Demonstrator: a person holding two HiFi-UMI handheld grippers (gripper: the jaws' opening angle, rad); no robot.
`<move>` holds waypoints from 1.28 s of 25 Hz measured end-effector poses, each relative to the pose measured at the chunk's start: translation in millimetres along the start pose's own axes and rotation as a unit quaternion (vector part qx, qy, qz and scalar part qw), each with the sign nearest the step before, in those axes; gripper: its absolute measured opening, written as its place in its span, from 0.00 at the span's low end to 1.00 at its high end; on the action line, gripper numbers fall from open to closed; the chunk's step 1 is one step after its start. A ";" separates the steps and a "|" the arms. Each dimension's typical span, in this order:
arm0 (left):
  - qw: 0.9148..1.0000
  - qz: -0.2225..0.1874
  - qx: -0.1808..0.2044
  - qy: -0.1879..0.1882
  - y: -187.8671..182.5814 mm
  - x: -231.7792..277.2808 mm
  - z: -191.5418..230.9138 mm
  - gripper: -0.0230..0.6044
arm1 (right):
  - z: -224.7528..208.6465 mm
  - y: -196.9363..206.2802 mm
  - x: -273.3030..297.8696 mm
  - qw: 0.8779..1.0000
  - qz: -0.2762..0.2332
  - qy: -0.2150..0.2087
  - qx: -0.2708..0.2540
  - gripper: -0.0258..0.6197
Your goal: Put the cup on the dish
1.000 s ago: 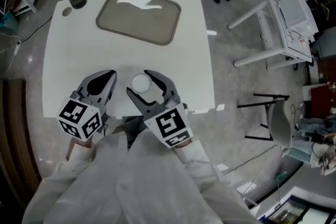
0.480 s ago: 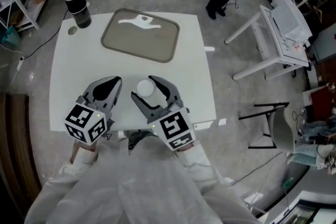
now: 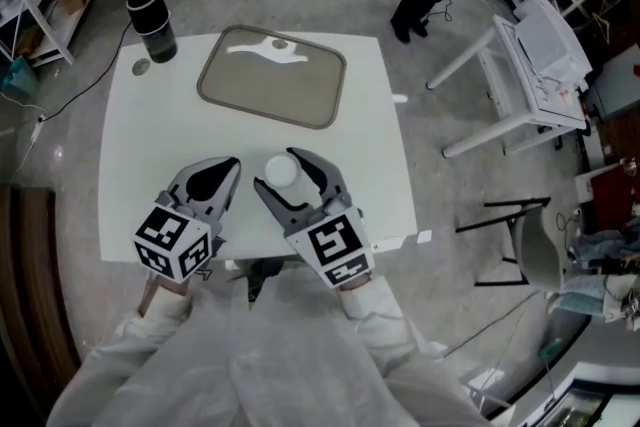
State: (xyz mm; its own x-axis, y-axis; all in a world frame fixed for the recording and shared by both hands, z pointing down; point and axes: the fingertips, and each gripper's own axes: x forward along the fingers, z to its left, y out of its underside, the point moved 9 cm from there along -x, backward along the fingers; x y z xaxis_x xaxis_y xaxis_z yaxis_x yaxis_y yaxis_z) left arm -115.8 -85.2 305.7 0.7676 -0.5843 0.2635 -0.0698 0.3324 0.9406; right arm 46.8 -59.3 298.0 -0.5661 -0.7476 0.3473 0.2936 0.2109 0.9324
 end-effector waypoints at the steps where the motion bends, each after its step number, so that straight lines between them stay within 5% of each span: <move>1: 1.000 0.000 0.000 0.000 -0.6 1.3 2.4 0.05 | -2.1 0.2 1.8 1.000 0.002 0.001 -0.002 0.46; 32: 0.998 0.047 -0.044 -0.025 -23.7 184.7 131.0 0.05 | -203.0 12.1 177.2 0.999 0.022 -0.033 0.009 0.46</move>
State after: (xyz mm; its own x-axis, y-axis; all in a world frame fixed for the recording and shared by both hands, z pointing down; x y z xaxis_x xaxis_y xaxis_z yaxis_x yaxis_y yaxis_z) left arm -55.8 -297.9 360.2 0.7269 -0.5834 0.3624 -0.0821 0.4501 0.8892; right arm 106.3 -317.1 350.5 -0.6024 -0.6947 0.3931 0.3052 0.2546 0.9176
